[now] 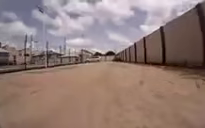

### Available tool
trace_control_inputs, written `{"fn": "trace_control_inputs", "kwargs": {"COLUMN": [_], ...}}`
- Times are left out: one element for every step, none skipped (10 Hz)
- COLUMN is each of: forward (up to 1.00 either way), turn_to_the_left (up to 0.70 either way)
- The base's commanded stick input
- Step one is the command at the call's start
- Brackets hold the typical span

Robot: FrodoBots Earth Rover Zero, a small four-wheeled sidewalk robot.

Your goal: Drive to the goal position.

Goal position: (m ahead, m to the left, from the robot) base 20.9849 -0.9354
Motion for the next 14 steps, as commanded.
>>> {"fn": "trace_control_inputs", "kwargs": {"forward": [0.85, 0.85, 0.85, 0.85, 0.85, 0.85, 0.85, 0.85, 0.85, 0.85, 0.85, 0.85, 0.85, 0.85], "turn_to_the_left": [0.0, 0.0, 0.0, 0.0, 0.0, 0.0, 0.0, 0.0, -0.13, -0.32, -0.11, 0.0, 0.0, 0.0]}}
